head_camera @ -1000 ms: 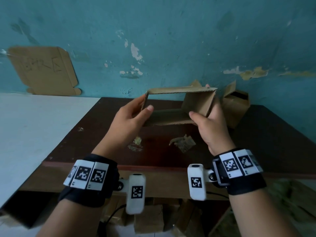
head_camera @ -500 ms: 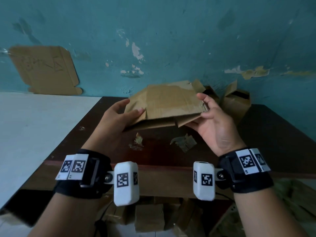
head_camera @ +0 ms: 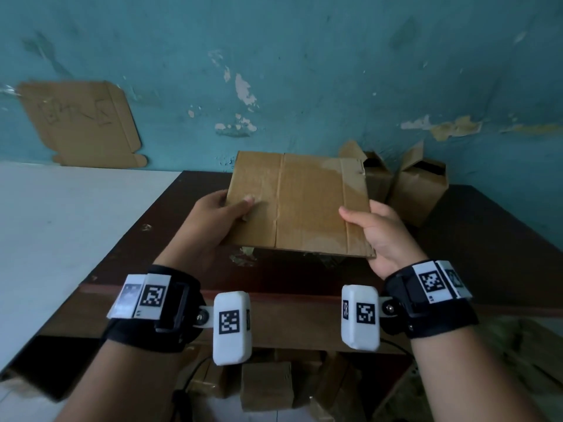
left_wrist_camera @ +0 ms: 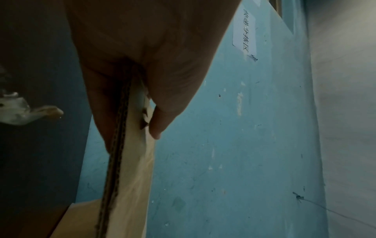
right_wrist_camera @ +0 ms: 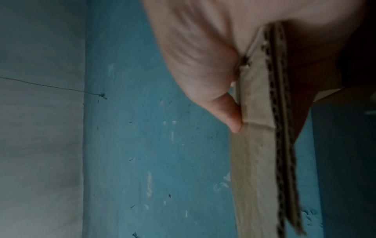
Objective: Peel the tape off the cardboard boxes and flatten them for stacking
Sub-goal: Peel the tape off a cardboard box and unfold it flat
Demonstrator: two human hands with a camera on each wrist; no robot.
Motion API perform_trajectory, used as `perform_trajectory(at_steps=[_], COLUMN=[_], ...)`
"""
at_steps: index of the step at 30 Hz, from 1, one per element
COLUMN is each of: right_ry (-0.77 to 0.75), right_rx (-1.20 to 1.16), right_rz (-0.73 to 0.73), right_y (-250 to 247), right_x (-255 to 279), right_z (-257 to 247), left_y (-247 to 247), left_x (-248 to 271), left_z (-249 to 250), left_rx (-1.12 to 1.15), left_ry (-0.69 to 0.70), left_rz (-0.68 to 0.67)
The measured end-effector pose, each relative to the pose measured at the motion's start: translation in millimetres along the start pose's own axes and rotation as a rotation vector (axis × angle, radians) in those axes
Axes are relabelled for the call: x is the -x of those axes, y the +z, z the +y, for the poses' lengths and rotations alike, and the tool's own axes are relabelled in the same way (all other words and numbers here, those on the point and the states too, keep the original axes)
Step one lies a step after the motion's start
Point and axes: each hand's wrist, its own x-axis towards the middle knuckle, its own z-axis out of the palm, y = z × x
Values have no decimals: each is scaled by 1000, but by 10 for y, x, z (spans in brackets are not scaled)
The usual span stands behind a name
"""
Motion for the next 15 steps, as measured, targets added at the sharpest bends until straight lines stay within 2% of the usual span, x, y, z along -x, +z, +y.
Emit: perform_trajectory(at_steps=[5,11,15], right_ry=[40,2,-64], right_rx=[9,78,105], right_rz=[16,1,50], right_y=[5,72,90], right_x=[-18,4,5], right_z=[63,110,119], left_y=[-19,-11,-5], left_x=[-65,-96,-124], left_z=[-103,-161,-193], left_rx=[-19,-68,-58], left_ry=[-83,-8,31], left_rz=[-47,25,55])
